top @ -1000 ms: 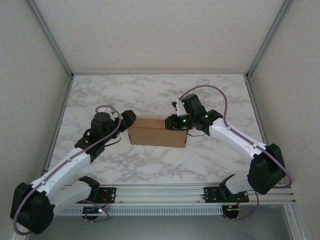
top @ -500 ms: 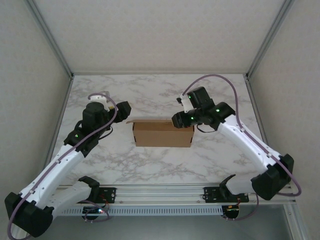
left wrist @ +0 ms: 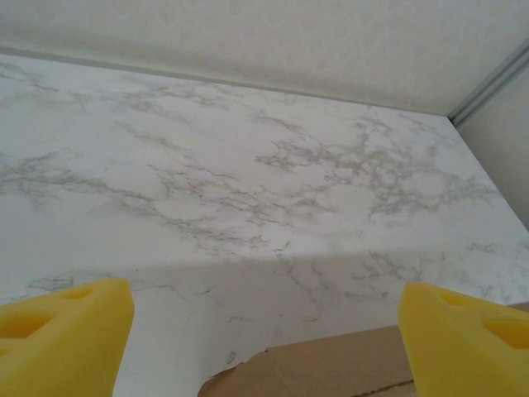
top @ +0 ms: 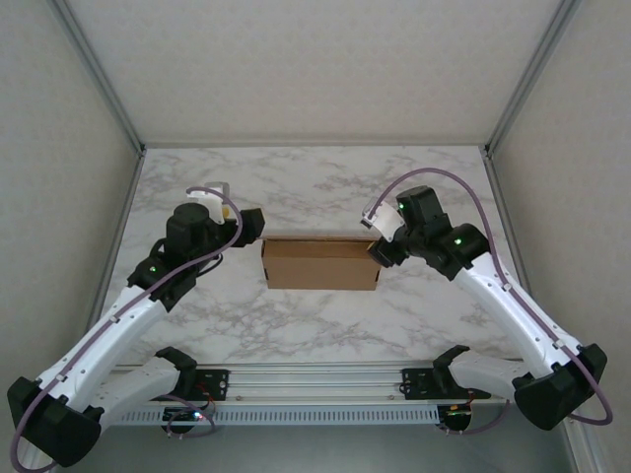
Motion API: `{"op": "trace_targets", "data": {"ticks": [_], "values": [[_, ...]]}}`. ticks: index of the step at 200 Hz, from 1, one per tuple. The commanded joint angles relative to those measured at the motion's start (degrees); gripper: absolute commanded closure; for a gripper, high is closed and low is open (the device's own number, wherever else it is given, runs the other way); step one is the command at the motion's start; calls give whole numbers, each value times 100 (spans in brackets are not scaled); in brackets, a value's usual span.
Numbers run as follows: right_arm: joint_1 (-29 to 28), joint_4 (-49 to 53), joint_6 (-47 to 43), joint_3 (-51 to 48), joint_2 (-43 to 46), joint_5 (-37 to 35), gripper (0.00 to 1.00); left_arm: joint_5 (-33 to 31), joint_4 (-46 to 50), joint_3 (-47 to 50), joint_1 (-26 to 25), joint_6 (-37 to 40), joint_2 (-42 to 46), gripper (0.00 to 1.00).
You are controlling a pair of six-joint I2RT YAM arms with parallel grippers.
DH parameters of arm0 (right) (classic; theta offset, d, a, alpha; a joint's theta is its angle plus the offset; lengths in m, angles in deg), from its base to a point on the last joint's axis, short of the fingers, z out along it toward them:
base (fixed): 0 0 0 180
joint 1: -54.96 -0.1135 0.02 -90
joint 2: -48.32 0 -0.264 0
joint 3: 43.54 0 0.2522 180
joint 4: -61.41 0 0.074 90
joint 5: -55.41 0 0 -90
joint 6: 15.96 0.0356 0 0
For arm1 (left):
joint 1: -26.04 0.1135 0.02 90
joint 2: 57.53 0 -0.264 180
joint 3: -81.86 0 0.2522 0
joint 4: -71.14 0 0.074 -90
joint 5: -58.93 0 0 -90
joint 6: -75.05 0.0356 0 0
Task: Fold the paper box
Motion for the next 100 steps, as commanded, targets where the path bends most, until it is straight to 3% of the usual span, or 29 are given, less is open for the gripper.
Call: {"op": "trace_targets", "data": {"ticks": [1,63,100], "values": [[272,22,-357,-147,134,84,40,222,23,-247,-50,337,72,18],[565,8,-280,-438,-23,283,53,100,-192,-3,-50,193,354,17],[656,-66,-211,-463,-187,281,70,116,-267,164,-50,144,482,16]]}}
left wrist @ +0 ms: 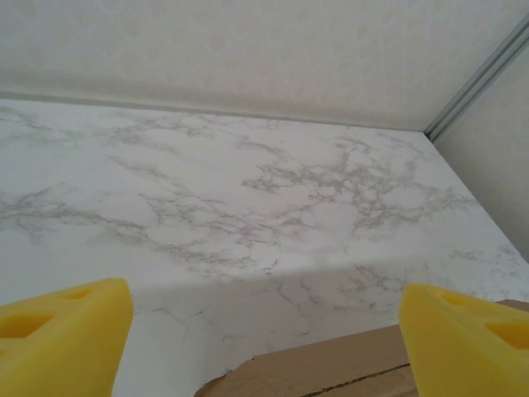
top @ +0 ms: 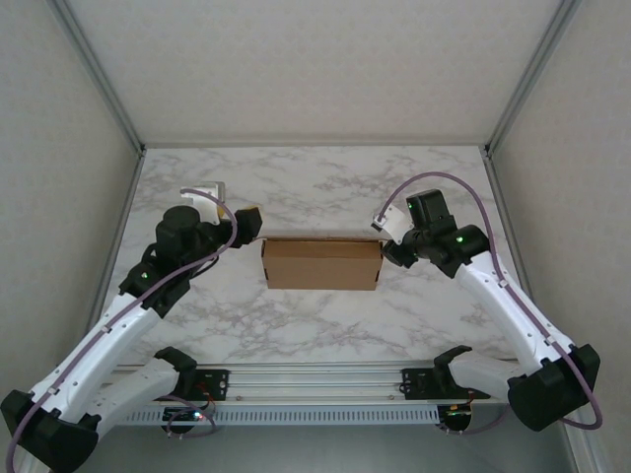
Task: Fold the paper box
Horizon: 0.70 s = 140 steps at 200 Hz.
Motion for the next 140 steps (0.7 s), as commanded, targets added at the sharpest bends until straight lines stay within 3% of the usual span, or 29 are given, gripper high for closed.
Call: {"op": "trace_targets", "data": {"ticks": [1,90,140], "values": [[63,-48,19,-46,-140,86,70,60,-176,150,-47,-44,128,16],[70,124,508,273,-498,405,96,36,-203,245,-47,-162,143,16],[71,369,749,497,-397,598,99,-89,-61,111,-47,-98,76,18]]}}
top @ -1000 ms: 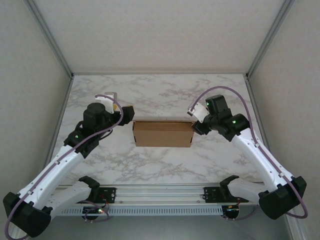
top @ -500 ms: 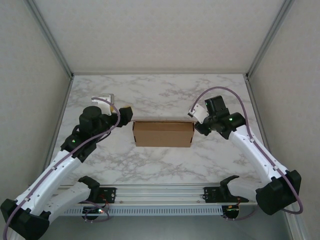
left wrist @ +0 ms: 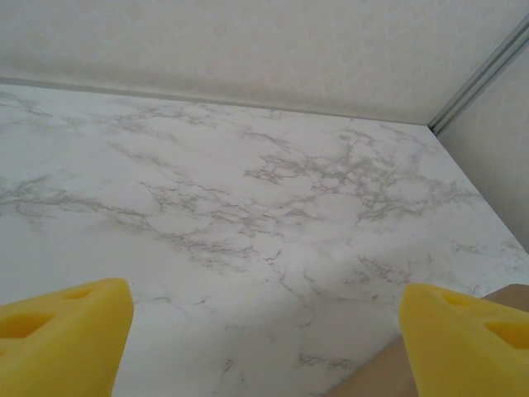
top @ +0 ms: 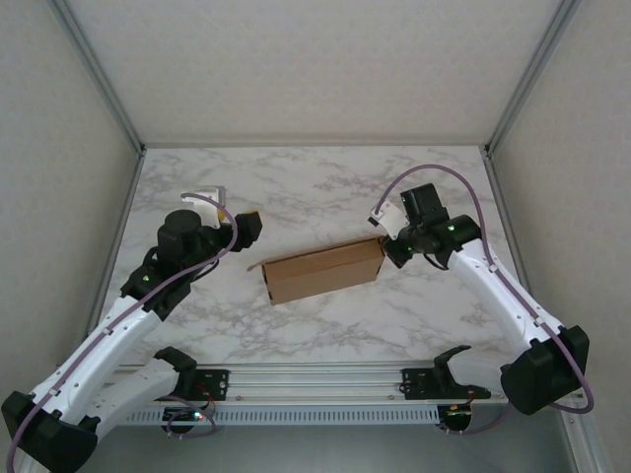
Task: Fold the paper box
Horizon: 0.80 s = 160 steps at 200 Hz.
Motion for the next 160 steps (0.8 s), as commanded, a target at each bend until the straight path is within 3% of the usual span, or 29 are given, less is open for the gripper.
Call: {"op": "trace_targets", "data": {"ticks": [1,86,114,131,160], "values": [[30,208,203,213,94,228,99,-80,-16,-86,-45,-25,21,18],[38,675,943,764,-658,178,100,644,1721,-823,-119,1415,799,26],[41,816,1067,1010,-1035,180,100,1606,2355,-698,-307,2501,807,24],[39,775,1065,1046,-1083,207,100,1213,2656,-549,-598,3279,723,23],[40,684,1047,1033,-1054,275,100,-18,2600,-390,-622,3751,431,19]]}}
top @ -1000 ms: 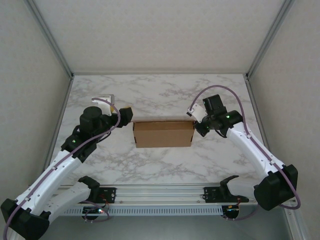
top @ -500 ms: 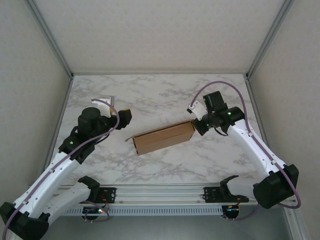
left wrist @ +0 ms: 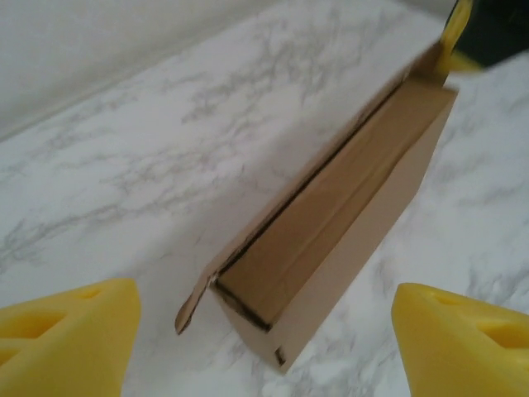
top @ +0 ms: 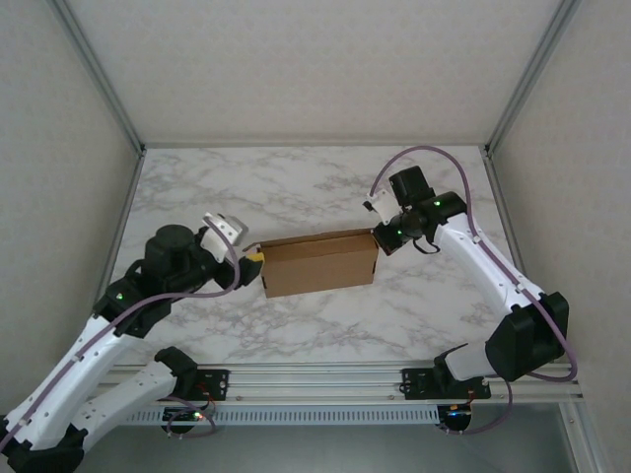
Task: Fold the paper box
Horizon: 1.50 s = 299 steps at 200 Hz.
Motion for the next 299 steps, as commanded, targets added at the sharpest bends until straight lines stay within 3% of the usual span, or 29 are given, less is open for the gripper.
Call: {"op": "trace_targets", "data": {"ticks": [1,33,62,94,115,138,195,244,299], "values": [[30,147,84,118,-11,107,100,-867,380,125,-32,898,-238,19],[26,81,125,85,2,185,100,-1475,647,-95,-33,1298,-750,20],[27,40,116,0,97,188,99,-1569,1034,-343,-31,1701,-1090,25],[28,18,133,-15,136,249,99,-1413,831,-437,-31,1625,-1461,33],[31,22,133,-15,162,270,99,-1335,636,-420,-23,1549,-1668,44],[27,21,155,-13,185,291,99,-1216,581,-506,0,1483,-1760,63],[-22,77,267,50,177,424,99,-514,423,-640,81,1080,-1804,100],[-86,166,456,192,209,520,99,46,-102,-676,221,52,-1806,100],[-108,589,1390,738,-163,273,100,104,-454,-701,327,-1169,-2091,100]]}}
